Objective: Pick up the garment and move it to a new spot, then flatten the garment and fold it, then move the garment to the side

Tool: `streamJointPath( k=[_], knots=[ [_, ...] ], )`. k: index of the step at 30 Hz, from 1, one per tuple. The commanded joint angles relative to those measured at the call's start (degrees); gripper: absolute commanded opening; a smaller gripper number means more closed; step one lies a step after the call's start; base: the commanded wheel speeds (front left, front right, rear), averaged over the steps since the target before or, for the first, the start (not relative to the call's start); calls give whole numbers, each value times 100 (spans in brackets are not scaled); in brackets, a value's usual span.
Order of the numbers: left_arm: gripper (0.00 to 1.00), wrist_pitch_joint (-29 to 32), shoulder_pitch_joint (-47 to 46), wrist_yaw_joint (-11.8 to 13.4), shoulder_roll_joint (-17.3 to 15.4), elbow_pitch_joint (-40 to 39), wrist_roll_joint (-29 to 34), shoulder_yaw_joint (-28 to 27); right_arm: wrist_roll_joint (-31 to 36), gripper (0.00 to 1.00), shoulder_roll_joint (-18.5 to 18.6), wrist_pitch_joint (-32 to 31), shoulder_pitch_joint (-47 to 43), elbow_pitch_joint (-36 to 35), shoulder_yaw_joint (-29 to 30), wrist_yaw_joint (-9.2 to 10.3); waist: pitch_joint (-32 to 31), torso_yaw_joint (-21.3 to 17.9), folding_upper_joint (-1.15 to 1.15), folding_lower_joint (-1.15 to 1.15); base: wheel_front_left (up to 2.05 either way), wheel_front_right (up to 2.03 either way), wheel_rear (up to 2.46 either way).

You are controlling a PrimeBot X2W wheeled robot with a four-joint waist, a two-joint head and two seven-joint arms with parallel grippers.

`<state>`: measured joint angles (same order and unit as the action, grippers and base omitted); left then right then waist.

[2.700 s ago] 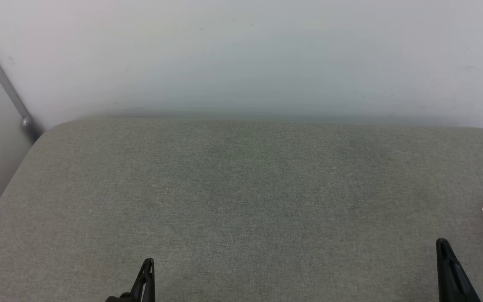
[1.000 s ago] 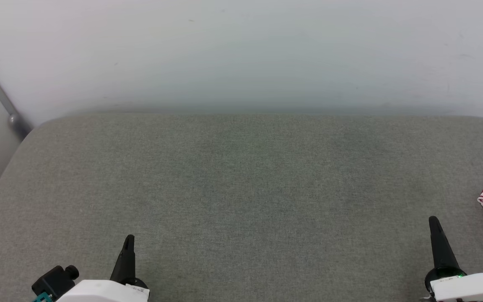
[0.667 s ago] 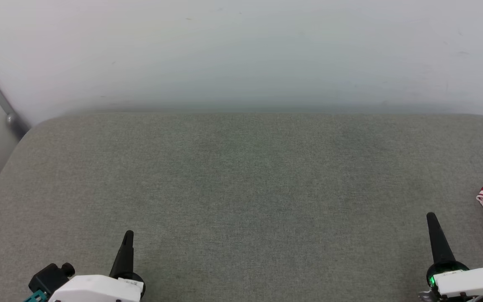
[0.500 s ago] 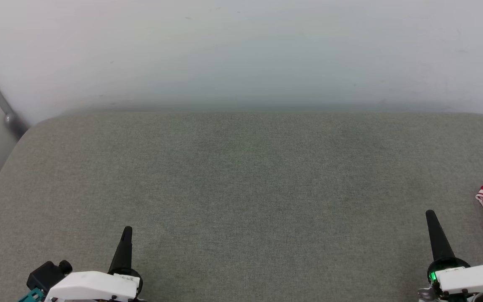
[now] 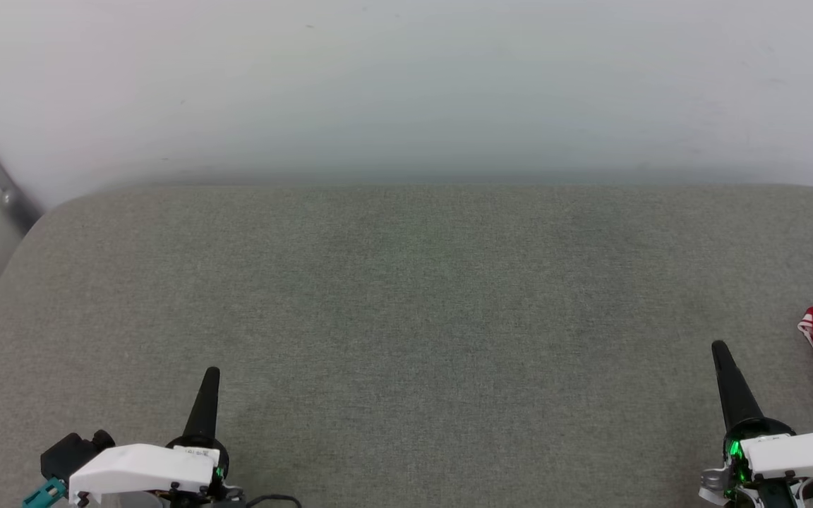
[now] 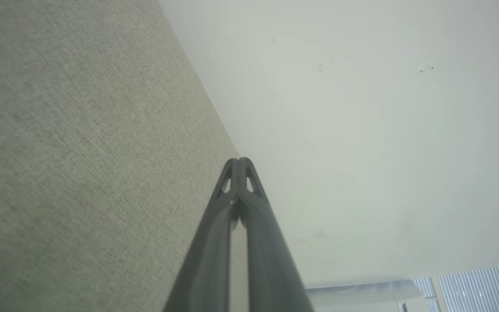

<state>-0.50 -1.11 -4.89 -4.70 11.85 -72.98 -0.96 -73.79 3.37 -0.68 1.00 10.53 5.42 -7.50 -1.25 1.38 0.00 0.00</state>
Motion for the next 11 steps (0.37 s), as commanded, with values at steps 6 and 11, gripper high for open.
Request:
streamJointPath(
  k=[6, 11],
  knots=[
    [0, 106, -197, -80, 0, 17, -403, -82, -381, 0, 31, -111, 198, 45, 15, 1, 20, -20, 0, 0, 0, 0, 0],
    [0, 175, -234, -106, 6, 48, -667, -123, -614, 0, 28, -180, 242, 98, 19, 1, 36, -35, 0, 0, 0, 0, 0]
  ],
)
